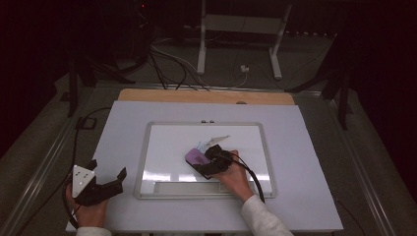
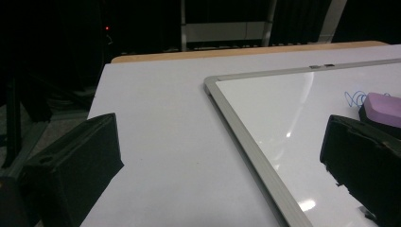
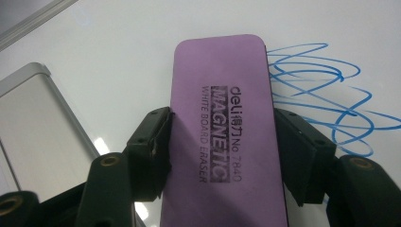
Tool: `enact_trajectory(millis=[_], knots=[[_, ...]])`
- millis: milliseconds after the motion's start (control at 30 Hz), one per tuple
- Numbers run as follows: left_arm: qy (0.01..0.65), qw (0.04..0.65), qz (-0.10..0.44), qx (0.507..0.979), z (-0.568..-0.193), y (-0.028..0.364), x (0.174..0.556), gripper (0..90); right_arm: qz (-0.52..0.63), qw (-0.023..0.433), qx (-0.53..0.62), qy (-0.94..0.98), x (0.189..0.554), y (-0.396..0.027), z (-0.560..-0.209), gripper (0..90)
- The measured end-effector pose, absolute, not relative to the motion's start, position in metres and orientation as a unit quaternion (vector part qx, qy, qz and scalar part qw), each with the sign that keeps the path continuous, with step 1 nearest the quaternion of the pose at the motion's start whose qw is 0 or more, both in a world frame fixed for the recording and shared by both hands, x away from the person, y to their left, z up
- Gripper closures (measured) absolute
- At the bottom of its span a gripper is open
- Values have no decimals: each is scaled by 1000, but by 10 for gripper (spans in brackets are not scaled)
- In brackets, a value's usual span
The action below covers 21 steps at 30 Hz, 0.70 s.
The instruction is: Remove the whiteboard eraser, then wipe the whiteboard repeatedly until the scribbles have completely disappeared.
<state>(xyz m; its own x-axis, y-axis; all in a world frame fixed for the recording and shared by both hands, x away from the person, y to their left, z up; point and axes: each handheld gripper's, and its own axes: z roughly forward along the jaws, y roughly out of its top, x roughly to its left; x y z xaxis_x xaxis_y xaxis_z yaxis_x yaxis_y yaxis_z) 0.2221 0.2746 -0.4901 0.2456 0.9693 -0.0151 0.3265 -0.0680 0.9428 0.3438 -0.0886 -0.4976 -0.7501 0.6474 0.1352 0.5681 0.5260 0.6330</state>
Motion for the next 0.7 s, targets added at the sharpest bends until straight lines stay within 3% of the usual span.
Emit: enact_trajectory(millis=[700], knots=[[506,460,350,641,-490,276,221,4,339,64,371,862,350,-94,-498,407]])
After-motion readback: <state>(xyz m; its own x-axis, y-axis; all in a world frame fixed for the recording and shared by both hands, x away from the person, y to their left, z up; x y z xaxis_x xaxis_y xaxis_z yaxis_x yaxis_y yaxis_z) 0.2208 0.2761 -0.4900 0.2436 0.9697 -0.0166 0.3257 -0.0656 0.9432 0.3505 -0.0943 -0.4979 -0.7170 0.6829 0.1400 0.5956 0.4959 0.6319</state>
